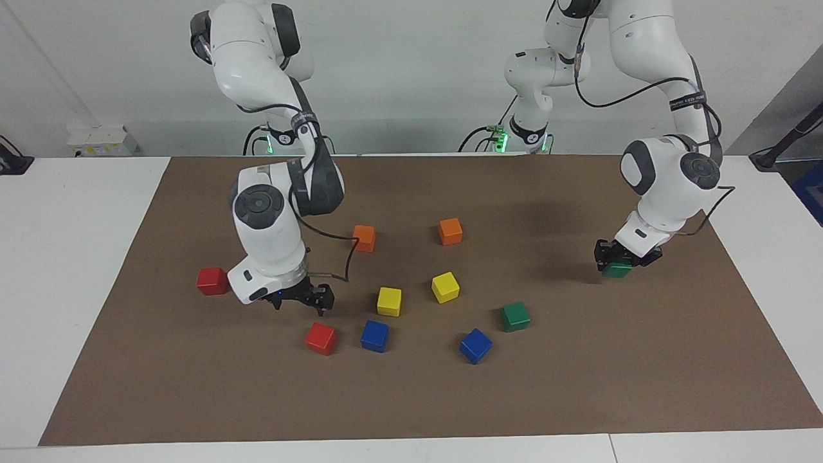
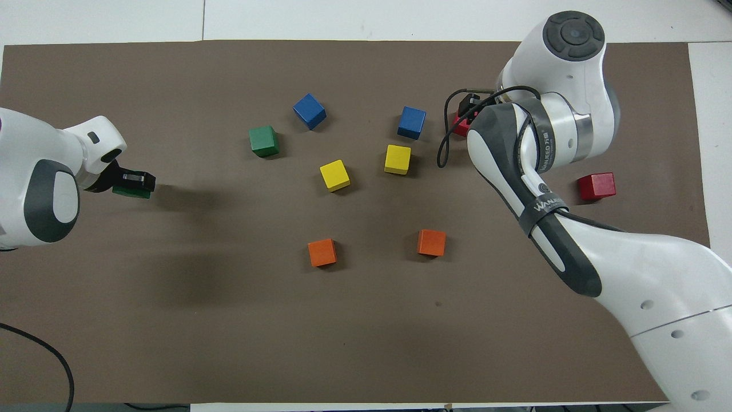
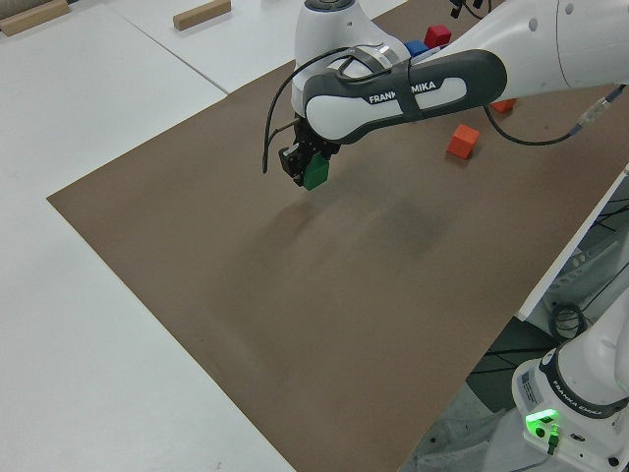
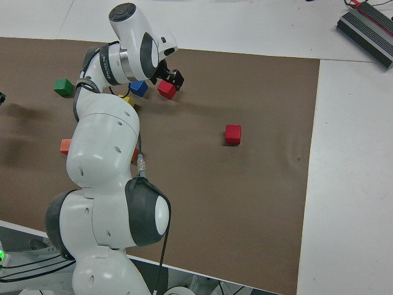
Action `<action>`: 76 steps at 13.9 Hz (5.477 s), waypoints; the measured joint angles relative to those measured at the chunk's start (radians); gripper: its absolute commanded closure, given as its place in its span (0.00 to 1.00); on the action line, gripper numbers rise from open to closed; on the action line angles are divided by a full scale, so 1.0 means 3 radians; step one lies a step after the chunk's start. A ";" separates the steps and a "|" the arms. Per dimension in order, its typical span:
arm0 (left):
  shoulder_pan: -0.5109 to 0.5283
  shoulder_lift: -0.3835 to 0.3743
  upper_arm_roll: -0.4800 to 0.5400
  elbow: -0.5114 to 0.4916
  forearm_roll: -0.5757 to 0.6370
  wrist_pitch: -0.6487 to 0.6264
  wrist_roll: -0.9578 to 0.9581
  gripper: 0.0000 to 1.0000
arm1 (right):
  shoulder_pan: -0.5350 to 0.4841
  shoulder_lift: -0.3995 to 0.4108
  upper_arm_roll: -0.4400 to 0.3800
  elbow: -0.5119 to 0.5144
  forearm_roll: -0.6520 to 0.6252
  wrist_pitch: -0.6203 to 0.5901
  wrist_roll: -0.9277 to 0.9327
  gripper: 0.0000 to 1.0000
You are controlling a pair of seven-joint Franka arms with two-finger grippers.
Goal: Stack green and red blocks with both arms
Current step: 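Place the green cube with the left gripper while the right gripper places red, then grasp another green cube with the left gripper while the right gripper grasps red, then carry the green cube with the left gripper while the right gripper carries red, then stack the green cube with the left gripper while the right gripper stacks red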
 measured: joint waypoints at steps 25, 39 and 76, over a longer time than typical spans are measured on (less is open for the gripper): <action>-0.1148 0.1061 -0.0035 0.1507 0.0067 -0.0123 -0.2539 0.00 | 0.0049 0.0716 0.0003 0.0504 0.0000 0.0521 0.0153 0.15; -0.1099 0.0986 0.0186 0.1493 0.0161 -0.0535 -0.2229 1.00 | 0.0016 0.0565 -0.0008 0.0292 0.0001 0.0274 -0.0085 1.00; -0.0146 -0.0041 0.0148 0.0061 -0.0099 -0.0158 0.0171 0.00 | -0.1258 -0.1238 0.0000 -0.2194 0.0093 0.1044 -0.1923 0.00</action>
